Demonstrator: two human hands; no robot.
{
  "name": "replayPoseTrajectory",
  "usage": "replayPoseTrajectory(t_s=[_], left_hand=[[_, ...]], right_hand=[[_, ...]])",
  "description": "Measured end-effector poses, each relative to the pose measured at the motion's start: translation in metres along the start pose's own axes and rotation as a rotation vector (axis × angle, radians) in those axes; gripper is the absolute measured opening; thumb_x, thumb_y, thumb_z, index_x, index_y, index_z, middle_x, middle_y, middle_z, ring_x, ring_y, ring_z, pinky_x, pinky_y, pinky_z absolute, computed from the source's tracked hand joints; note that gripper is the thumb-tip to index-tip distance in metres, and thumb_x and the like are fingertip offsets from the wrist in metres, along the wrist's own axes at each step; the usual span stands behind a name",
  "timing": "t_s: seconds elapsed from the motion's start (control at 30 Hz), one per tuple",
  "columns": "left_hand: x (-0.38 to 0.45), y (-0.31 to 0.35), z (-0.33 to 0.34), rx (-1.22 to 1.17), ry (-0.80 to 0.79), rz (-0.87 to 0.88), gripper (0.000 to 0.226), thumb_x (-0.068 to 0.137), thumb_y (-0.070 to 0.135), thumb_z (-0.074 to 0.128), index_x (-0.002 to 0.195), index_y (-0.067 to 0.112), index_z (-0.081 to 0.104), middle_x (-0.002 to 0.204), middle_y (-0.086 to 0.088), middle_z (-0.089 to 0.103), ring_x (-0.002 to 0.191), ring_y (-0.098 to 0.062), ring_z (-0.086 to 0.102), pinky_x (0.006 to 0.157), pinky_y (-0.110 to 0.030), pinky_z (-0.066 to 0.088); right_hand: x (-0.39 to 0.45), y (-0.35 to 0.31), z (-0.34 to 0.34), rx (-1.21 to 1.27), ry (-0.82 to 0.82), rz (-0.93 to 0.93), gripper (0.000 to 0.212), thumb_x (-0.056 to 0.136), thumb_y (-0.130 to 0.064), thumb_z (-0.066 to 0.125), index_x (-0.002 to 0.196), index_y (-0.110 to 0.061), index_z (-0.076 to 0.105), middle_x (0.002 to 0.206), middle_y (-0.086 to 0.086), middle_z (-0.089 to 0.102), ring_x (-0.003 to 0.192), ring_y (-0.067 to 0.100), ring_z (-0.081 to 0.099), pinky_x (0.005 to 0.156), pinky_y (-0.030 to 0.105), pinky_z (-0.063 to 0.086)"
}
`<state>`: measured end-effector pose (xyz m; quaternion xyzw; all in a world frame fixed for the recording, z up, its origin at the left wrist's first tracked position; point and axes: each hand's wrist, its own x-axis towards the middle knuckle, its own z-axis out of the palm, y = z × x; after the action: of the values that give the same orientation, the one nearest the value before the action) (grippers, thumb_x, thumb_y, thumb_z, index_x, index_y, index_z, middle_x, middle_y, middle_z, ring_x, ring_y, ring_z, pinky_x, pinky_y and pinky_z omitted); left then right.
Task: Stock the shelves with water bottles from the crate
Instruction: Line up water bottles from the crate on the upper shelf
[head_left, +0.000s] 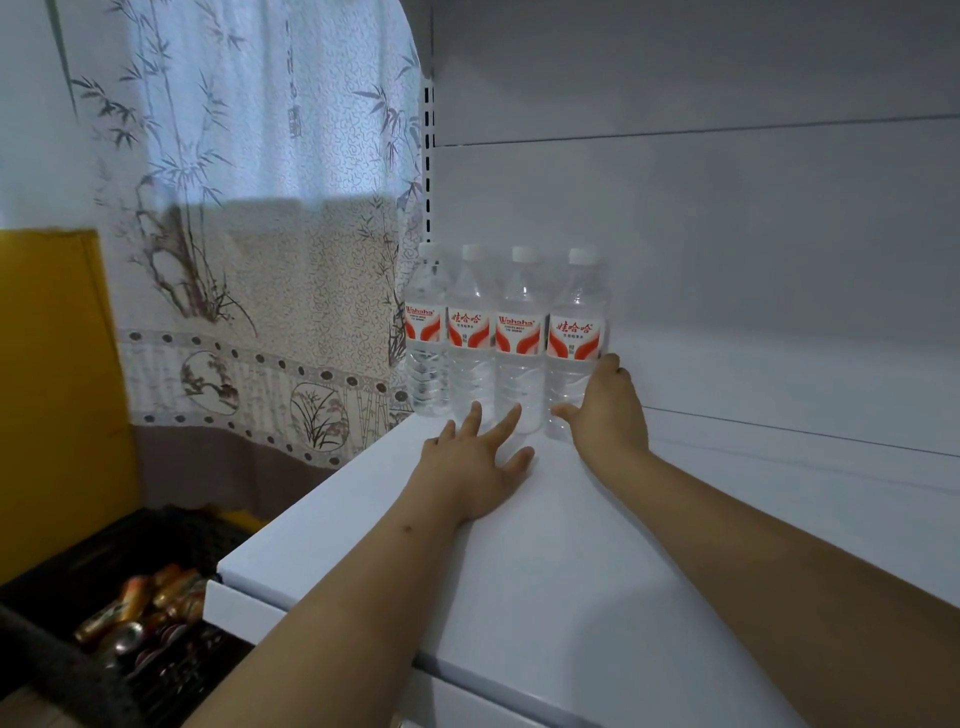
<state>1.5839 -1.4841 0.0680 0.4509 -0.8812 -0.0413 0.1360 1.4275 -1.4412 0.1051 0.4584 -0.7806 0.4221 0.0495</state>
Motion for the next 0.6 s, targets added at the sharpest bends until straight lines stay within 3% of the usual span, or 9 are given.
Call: replayPoseTrajectory(t_s=[0.17, 0.4, 0.47, 0.6], left_hand=[[0.003, -0.001, -0.001, 0.004, -0.016, -0.011, 0.064, 0.095, 0.067, 0.025, 0.152, 0.050, 0.002, 0.165, -0.003, 0.003, 0.150, -0.034, 0.011, 0.118, -0.049, 0.013], [-0.030, 0.009, -0.029, -0.033, -0.101, -0.064, 0.072, 0.093, 0.062, 0.040, 0.155, 0.032, 0.020, 0.158, -0.005, 0.030, 0.141, -0.028, 0.034, 0.115, -0.042, 0.030], [-0.052, 0.014, -0.046, -0.030, -0.033, -0.052, 0.070, 0.093, 0.058, 0.046, 0.153, 0.027, 0.027, 0.153, -0.005, 0.038, 0.136, -0.028, 0.041, 0.111, -0.043, 0.036], [-0.121, 0.022, -0.077, -0.105, 0.274, 0.006, 0.052, 0.094, 0.046, 0.049, 0.140, 0.023, 0.048, 0.133, -0.004, 0.054, 0.121, -0.024, 0.052, 0.098, -0.041, 0.046]], right_hand=[[0.000, 0.002, 0.001, -0.005, -0.029, 0.016, 0.070, 0.079, -0.026, 0.080, 0.132, -0.007, 0.039, 0.127, 0.015, 0.051, 0.116, 0.033, 0.056, 0.093, 0.040, 0.049], [-0.035, -0.021, -0.050, -0.083, -0.083, -0.010, 0.048, 0.095, -0.043, 0.056, 0.126, -0.008, 0.046, 0.119, 0.010, 0.056, 0.106, 0.027, 0.059, 0.075, 0.033, 0.047], [-0.044, -0.039, -0.069, -0.063, -0.082, -0.070, 0.049, 0.095, -0.045, 0.054, 0.130, -0.010, 0.047, 0.122, 0.007, 0.058, 0.108, 0.026, 0.060, 0.080, 0.035, 0.052], [-0.078, -0.086, -0.091, 0.013, -0.107, -0.178, 0.053, 0.095, -0.053, 0.050, 0.130, -0.013, 0.050, 0.126, 0.003, 0.061, 0.109, 0.024, 0.061, 0.085, 0.035, 0.053]])
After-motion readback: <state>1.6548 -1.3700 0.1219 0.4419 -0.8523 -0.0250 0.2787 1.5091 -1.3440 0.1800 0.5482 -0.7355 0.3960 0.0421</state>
